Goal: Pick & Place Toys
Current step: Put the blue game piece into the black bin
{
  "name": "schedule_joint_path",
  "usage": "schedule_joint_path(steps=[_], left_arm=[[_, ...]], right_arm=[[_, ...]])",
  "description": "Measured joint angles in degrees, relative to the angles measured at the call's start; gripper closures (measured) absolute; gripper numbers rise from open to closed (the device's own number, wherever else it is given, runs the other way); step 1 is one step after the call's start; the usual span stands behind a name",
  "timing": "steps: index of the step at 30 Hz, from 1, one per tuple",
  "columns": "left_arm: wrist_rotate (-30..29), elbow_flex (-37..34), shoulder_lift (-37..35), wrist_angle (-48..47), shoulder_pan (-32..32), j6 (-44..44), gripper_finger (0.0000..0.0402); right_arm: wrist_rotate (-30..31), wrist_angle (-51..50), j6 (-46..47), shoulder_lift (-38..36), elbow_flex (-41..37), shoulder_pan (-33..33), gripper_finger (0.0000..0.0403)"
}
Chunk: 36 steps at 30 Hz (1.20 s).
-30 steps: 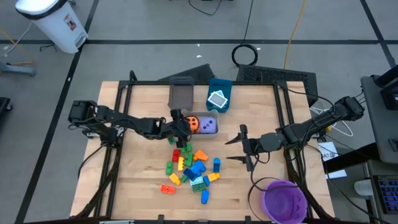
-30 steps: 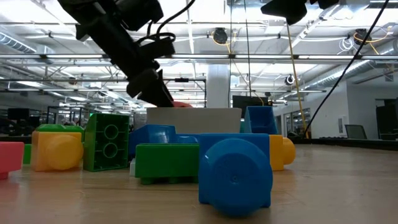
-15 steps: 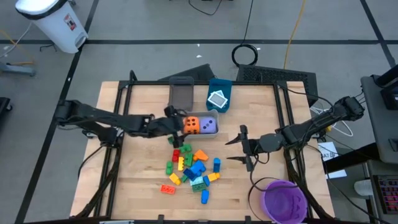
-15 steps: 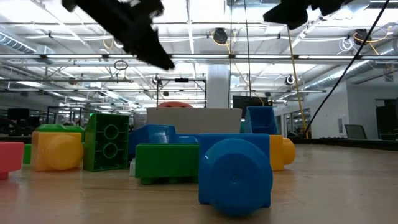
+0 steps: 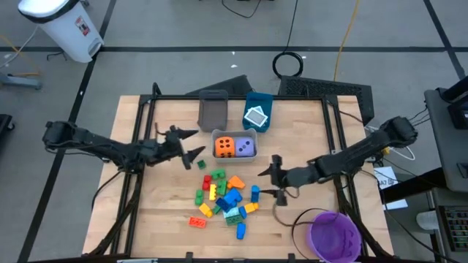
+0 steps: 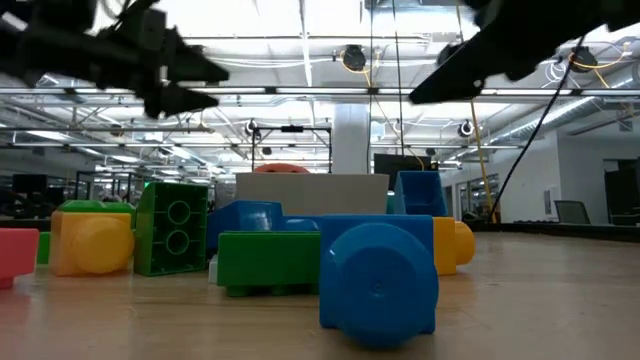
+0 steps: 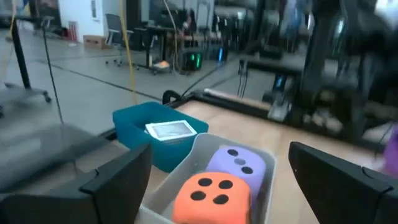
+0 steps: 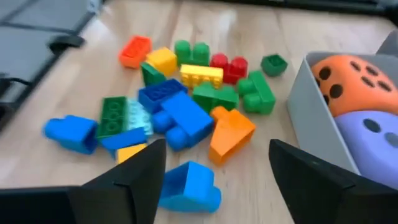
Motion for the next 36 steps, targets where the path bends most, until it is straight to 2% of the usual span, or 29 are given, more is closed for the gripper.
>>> schedule_joint_path(steps=[4, 8, 11, 13, 19, 26, 31, 36], left_arm=[[0.2, -5.9, -0.7, 7.6, 0.1, -5.4, 0.0017], [0.3, -6.8, -0.5, 7.7, 0.1, -6.1, 0.0021], [0.4, -6.8, -0.4, 7.3, 0.1, -6.2, 0.0022], [0.4, -6.8, -0.4, 7.4, 0.1, -6.4, 0.0022], [0.4, -6.8, -0.4, 7.4, 0.1, -6.4, 0.0023], [0.4, -6.8, -0.4, 7.3, 0.1, -6.4, 0.0016], [0.4, -6.8, -0.4, 7.3, 0.1, -6.4, 0.0021], [0.4, -6.8, -0.4, 7.3, 0.1, -6.3, 0.0022]], right_arm=[[-0.8, -1.0, 0.1, 6.1, 3.2, -0.6, 0.0106], [-11.9, 3.3, 2.3, 10.0, 4.4, -0.5, 0.0091], [-20.7, 2.5, 5.5, 12.3, 4.9, -0.5, 0.0092], [-23.1, 2.3, 7.5, 13.5, 4.9, -0.5, 0.0097], [-22.6, -4.5, 11.2, 14.2, 4.9, 0.6, 0.0114], [-8.6, -7.1, 6.7, 13.5, 4.9, 0.1, 0.0126], [-11.3, -6.2, 8.1, 11.8, 4.9, 0.0, 0.0129], [-19.3, -2.5, 10.2, 11.9, 4.9, 0.4, 0.0130]])
